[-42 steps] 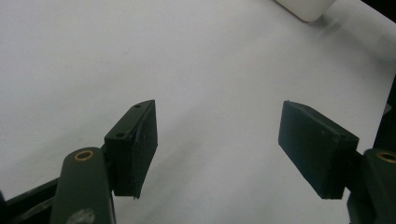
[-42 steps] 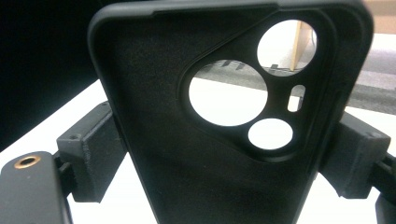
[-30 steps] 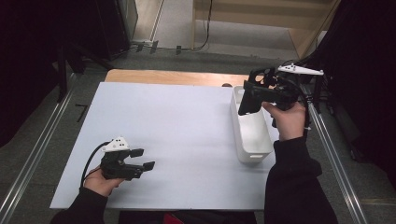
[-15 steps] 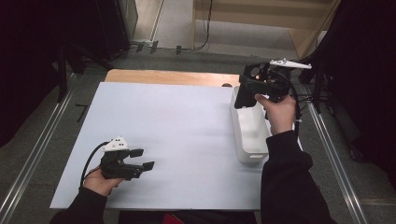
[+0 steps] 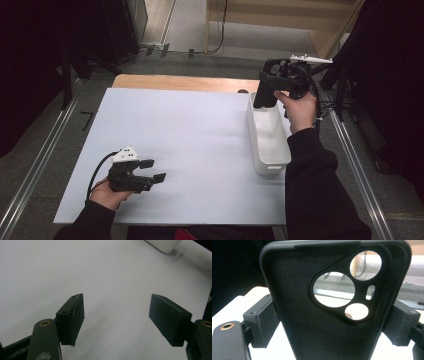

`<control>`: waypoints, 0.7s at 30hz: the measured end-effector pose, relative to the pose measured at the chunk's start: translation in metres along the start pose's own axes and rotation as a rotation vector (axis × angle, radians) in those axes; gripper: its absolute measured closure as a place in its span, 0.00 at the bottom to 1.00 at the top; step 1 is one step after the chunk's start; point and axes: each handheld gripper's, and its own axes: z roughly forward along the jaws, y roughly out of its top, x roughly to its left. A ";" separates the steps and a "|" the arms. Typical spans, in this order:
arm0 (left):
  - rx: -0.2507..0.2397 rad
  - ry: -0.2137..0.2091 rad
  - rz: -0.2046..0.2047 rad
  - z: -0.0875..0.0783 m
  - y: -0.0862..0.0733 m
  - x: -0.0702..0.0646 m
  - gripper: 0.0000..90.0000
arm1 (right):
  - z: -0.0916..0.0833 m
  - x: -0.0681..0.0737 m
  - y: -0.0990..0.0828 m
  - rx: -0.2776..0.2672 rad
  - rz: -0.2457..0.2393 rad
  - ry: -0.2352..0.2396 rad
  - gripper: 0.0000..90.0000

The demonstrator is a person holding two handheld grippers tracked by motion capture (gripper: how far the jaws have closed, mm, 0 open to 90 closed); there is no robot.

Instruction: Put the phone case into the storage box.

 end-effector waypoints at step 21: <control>-0.006 -0.015 -0.016 0.000 -0.001 0.003 0.32 | 0.041 -0.022 -0.002 0.035 0.056 -0.069 0.13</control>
